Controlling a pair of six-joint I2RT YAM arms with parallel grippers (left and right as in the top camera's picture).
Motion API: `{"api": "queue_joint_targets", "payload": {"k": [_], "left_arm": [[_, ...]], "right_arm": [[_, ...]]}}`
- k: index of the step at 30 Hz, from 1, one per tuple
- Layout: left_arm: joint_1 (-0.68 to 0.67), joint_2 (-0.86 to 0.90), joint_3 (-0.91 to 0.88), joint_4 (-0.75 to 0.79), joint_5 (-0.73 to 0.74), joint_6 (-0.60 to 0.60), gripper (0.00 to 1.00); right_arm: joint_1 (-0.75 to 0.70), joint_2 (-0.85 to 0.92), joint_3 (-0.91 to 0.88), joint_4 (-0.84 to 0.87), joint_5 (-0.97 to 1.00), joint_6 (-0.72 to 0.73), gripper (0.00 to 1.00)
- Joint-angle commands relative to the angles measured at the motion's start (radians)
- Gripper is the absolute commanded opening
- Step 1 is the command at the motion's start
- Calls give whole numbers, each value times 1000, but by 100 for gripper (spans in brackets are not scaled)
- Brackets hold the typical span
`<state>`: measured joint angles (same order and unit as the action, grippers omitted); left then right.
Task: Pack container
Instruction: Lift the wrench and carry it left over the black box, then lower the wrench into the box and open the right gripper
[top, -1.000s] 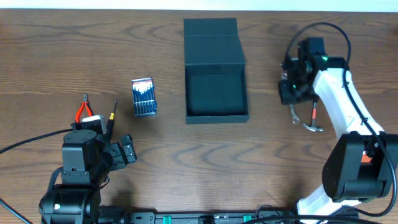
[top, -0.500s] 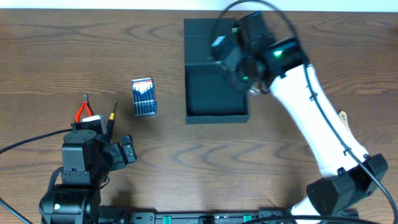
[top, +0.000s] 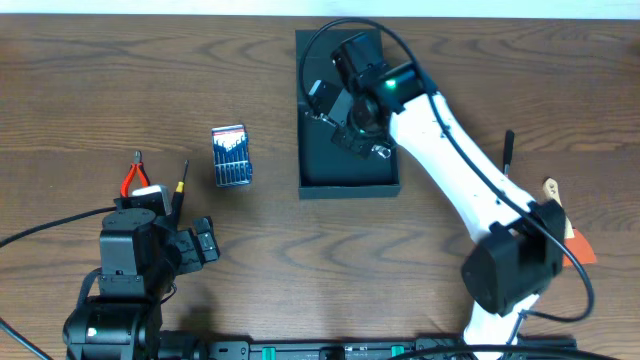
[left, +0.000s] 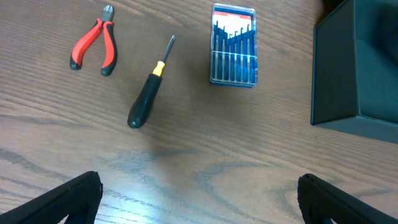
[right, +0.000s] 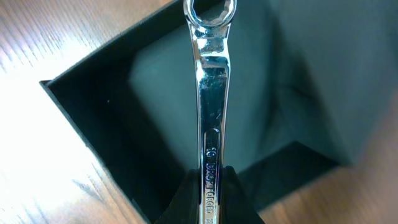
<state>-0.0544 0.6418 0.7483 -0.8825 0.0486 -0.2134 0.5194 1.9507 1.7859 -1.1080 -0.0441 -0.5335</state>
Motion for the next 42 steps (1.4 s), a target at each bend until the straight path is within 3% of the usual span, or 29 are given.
{"api": "queue_joint_targets", "payload": {"k": [1, 19, 22, 23, 28, 33, 42], "left_arm": [[-3, 3, 20, 1, -5, -10, 99], [-3, 3, 20, 1, -5, -10, 99], [-3, 3, 20, 1, -5, -10, 98], [-3, 3, 20, 2, -5, -10, 99], [-3, 3, 20, 2, -5, -10, 98], [-3, 3, 20, 2, -5, -10, 98], [-3, 3, 20, 2, -5, -10, 98]], "right_arm": [[-2, 35, 18, 5, -28, -40, 1], [-18, 227, 18, 43, -43, -59, 2], [-22, 226, 18, 48, -43, -56, 32], [-23, 226, 18, 45, -43, -46, 36], [-28, 221, 21, 16, -42, -31, 38], [-58, 168, 80, -10, -5, 122, 42], [-295, -38, 243, -171, -6, 401, 78]]}}
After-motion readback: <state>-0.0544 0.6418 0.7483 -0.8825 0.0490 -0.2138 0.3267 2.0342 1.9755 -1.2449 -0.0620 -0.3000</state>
